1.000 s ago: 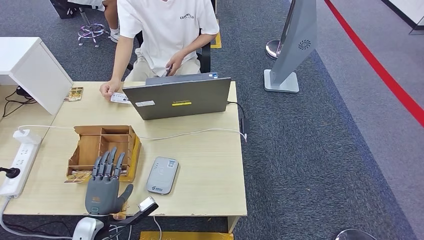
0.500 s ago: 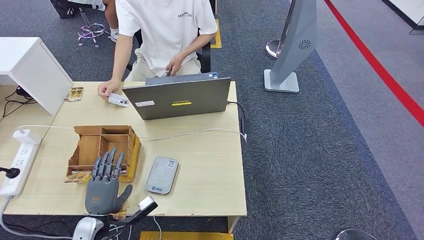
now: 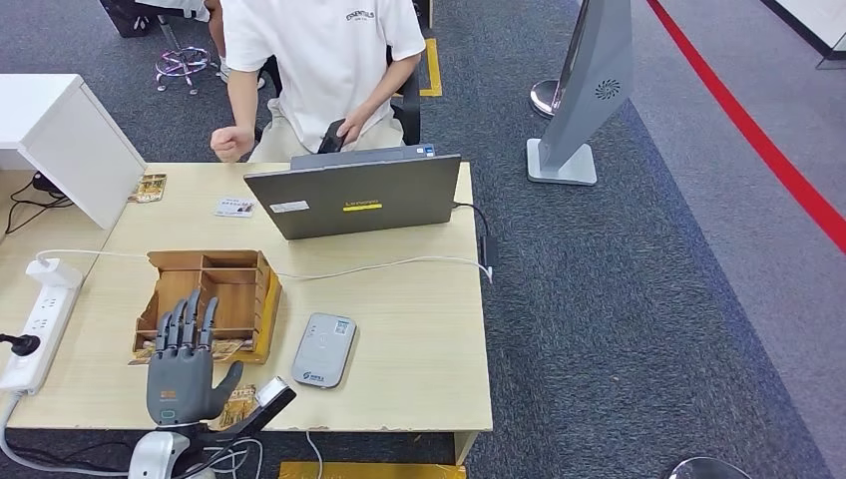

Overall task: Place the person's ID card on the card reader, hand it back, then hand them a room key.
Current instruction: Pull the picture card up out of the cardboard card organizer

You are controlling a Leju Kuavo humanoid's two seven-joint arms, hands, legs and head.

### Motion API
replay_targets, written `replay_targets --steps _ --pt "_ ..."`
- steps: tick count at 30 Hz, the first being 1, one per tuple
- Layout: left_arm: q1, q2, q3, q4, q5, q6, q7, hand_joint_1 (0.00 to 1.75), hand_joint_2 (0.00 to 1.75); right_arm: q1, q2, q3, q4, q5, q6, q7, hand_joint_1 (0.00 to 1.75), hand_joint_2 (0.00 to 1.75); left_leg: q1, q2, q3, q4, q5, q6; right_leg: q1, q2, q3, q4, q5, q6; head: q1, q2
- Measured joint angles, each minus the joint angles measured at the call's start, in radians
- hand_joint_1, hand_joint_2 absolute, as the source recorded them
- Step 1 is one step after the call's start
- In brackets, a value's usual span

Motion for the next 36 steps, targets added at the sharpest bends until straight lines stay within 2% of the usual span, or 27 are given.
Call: replay_targets --steps 9,13,36 --pt "-0.003 -0.025 0.052 0.0 0.014 0.0 -0.012 0.0 1.75 0.0 0.0 0.001 0.0 0.004 0.002 0.001 0.0 0.0 0.0 0.0 0.0 0.0 0.0 0.0 0.0 0.0 0.0 0.0 0.0 0.0 0.0 0.0" --pt "-0.006 -0.027 0.059 0.0 0.019 0.0 -0.013 1.75 1.75 0.0 0.0 0.002 0.0 0.007 0.003 0.001 0.0 0.0 0.0 0.0 0.0 0.0 0.0 0.0 0.0 0.0 0.0 0.0 0.0 0.0 0.0 0.0" --pt "-0.044 -0.015 0.06 0.089 0.06 -0.003 0.0 1.75 1.75 -0.001 0.0 0.009 0.0 0.009 0.003 0.002 0.0 0.0 0.0 0.0 0.0 0.0 0.0 0.0 0.0 0.0 0.0 0.0 0.0 0.0 0.0 0.0"
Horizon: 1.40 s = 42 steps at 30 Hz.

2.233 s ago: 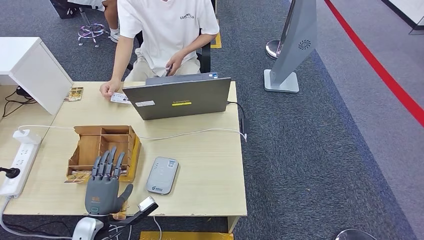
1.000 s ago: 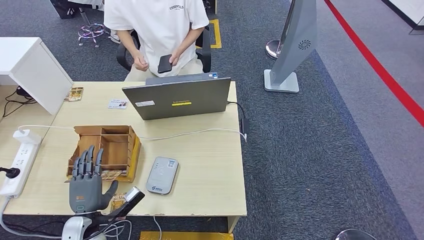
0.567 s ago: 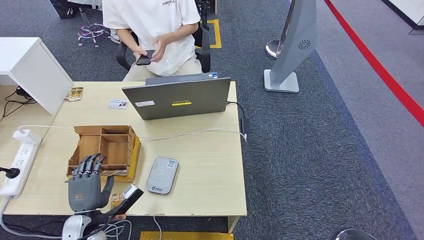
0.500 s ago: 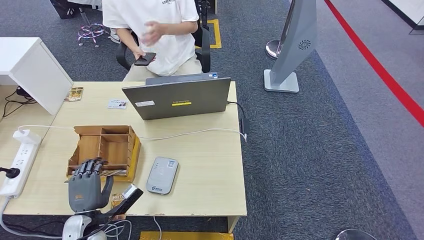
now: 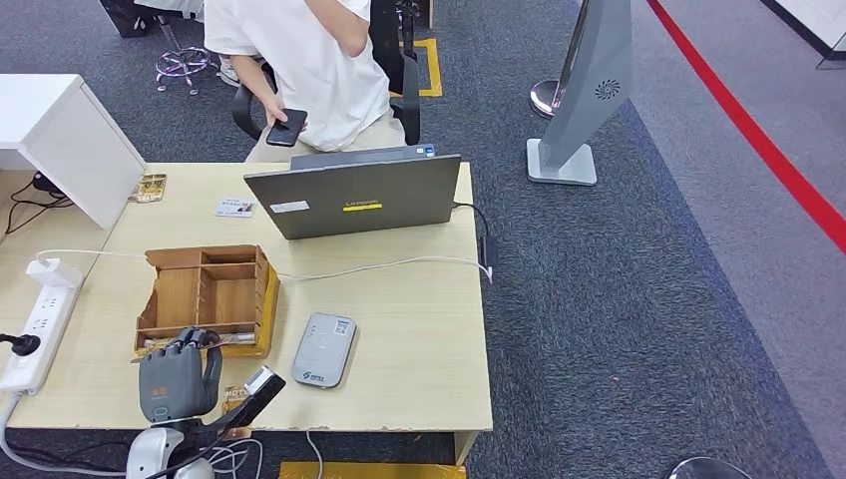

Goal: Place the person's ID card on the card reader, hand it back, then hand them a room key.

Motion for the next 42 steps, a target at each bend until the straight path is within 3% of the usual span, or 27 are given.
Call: replay_targets --steps 14,18,26,28,31,36,42 --pt "-0.006 0.006 0.0 0.012 0.0 0.0 0.0 1.75 1.75 0.0 0.0 0.0 0.0 0.0 0.0 0.0 0.0 0.0 0.0 0.0 0.0 0.0 0.0 0.0 0.0 0.0 0.0 0.0 0.0 0.0 0.0 0.0" --pt "-0.006 0.007 -0.001 0.013 0.004 -0.004 0.002 1.75 0.0 0.0 0.0 0.0 0.0 0.0 0.0 0.0 0.0 0.0 0.0 0.0 0.0 0.0 0.0 0.0 0.0 0.0 0.0 0.0 0.0 0.0 0.0 0.0" --pt "-0.012 0.015 -0.017 0.014 0.027 -0.021 0.032 1.75 0.0 0.003 0.0 0.012 0.0 0.0 -0.019 -0.002 0.0 0.0 0.0 0.0 0.0 0.0 0.0 0.0 0.0 0.0 0.0 0.0 0.0 0.0 0.0 0.0" --pt "-0.004 0.013 -0.023 0.0 0.051 -0.009 -0.003 1.75 0.0 0.005 0.0 0.016 0.0 -0.004 -0.026 0.0 0.0 0.0 0.0 0.001 0.0 0.0 0.0 0.0 0.0 0.001 0.0 0.0 0.0 0.0 0.0 0.0" --pt "0.038 0.005 -0.04 -0.137 0.064 -0.024 -0.102 1.75 0.0 0.01 0.0 0.017 0.0 -0.014 -0.036 0.006 0.0 0.0 0.0 0.0 0.0 0.0 0.0 0.0 0.0 0.0 -0.001 0.0 0.0 0.0 -0.001 0.0" --pt "0.07 0.041 -0.162 -0.411 0.063 -0.042 0.009 1.75 0.0 0.013 0.0 0.017 0.0 -0.019 -0.039 0.012 0.0 0.0 0.0 0.0 -0.001 0.0 0.0 0.0 0.0 -0.001 -0.001 0.0 0.0 0.0 0.001 0.0" --pt "0.086 0.084 -0.238 -0.548 0.088 -0.02 0.014 1.75 0.0 0.014 0.0 0.017 0.0 -0.019 -0.039 0.013 0.0 0.0 0.0 0.0 -0.001 0.0 0.0 0.0 0.0 -0.001 -0.001 0.0 0.0 0.0 0.001 0.0"
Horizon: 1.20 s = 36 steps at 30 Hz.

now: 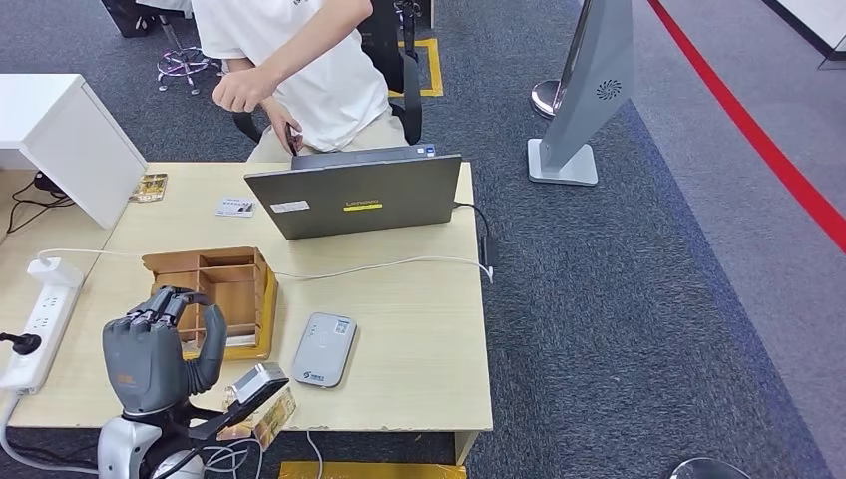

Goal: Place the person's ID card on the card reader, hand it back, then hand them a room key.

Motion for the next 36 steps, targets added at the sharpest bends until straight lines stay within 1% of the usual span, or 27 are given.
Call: replay_targets --steps 6,14,18,30,36 --pt "0.004 0.019 -0.025 -0.032 0.014 0.006 -0.001 1.75 0.0 0.0 0.0 0.0 0.0 0.0 0.0 0.003 0.0 0.0 0.0 0.0 0.0 0.0 0.0 0.0 0.0 0.0 0.0 0.0 0.0 0.0 0.0 0.0" --pt "0.011 0.029 -0.033 -0.044 0.018 0.008 -0.001 1.75 0.0 0.0 0.0 0.0 0.0 0.0 -0.004 0.004 0.0 0.0 0.0 0.0 0.0 0.0 0.0 0.0 0.0 0.0 0.0 0.0 0.0 0.0 0.0 0.0" --pt "0.013 0.031 -0.034 -0.045 0.02 0.007 -0.001 0.0 1.75 0.0 0.0 0.0 0.0 0.0 -0.01 0.004 0.0 0.0 0.0 0.0 0.0 0.0 0.0 0.0 0.0 0.0 0.0 0.0 0.0 0.0 0.0 0.0" --pt "0.019 0.032 -0.041 -0.045 0.028 0.003 0.0 0.0 1.75 0.0 0.0 0.0 0.0 0.0 -0.014 0.005 0.0 0.0 0.0 0.0 0.0 0.0 0.0 0.0 0.0 0.0 0.0 0.0 0.0 0.0 0.0 0.0" --pt "0.038 0.037 -0.043 -0.045 0.003 0.01 -0.008 0.0 1.75 0.0 0.0 0.0 0.0 0.001 -0.013 0.005 0.0 0.0 0.0 0.0 0.0 0.0 0.0 0.0 0.0 0.0 0.0 0.0 0.0 0.0 0.0 0.0"
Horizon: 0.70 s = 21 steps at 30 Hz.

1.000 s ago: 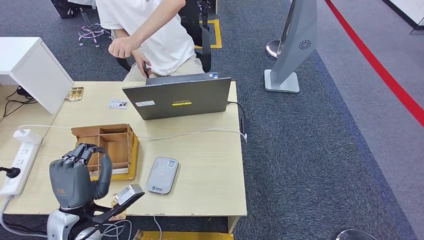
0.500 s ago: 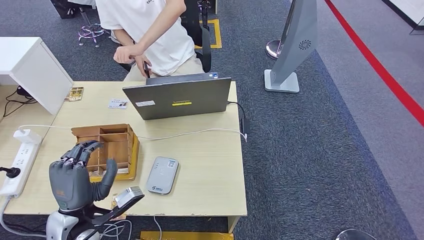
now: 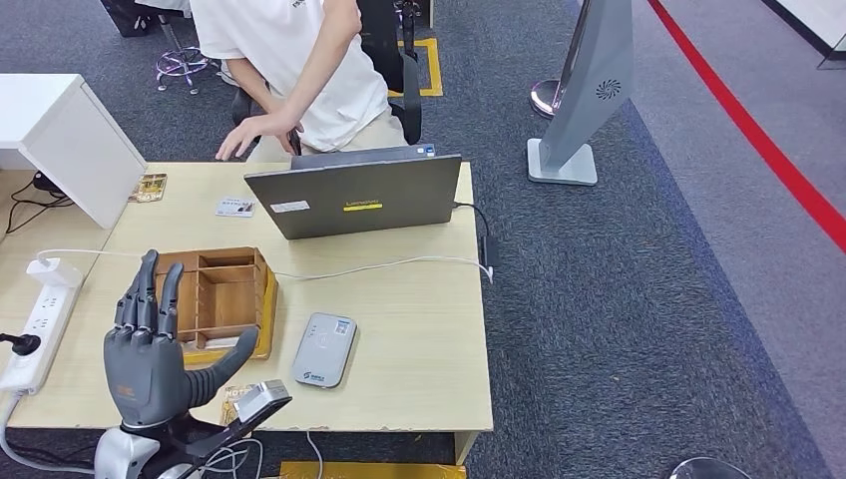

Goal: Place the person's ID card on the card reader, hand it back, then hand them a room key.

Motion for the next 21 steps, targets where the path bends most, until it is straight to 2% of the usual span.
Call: replay_targets --steps 11,16,19,20,21 --pt "0.039 0.016 0.0 0.0 -0.061 0.011 -0.005 0.0 1.75 0.0 0.0 0.0 0.0 0.007 0.003 -0.001 0.0 0.0 0.0 0.0 0.0 0.0 0.0 0.0 0.0 0.0 0.0 0.0 0.0 0.0 0.0 0.0" --pt "0.084 0.048 -0.003 0.017 -0.127 0.013 0.01 0.0 1.75 -0.001 0.0 0.004 0.0 0.016 0.006 -0.002 0.0 0.0 0.0 0.0 0.0 0.0 0.0 0.0 0.0 0.0 0.0 0.0 -0.001 0.0 0.0 0.0" --pt "0.101 0.068 -0.008 0.069 -0.116 0.013 0.024 0.0 0.44 -0.002 0.0 0.012 0.0 0.018 0.012 -0.002 0.0 0.0 0.0 0.0 0.0 0.0 0.0 0.0 0.0 0.0 0.0 0.0 -0.001 0.0 0.0 0.0" --pt "0.105 0.071 -0.008 0.09 -0.108 0.013 0.026 0.0 0.44 -0.002 0.0 0.017 0.0 0.018 0.014 -0.002 0.0 0.0 0.0 0.0 0.0 0.0 0.0 0.0 0.0 0.0 0.0 0.0 -0.001 0.0 0.0 0.0" --pt "0.108 0.074 -0.008 0.113 -0.099 0.013 0.027 0.0 0.87 -0.002 0.0 0.021 0.0 0.018 0.015 -0.003 0.0 0.0 0.0 0.0 0.0 0.0 0.0 0.0 0.0 0.0 0.0 0.0 -0.001 0.0 0.0 0.0"
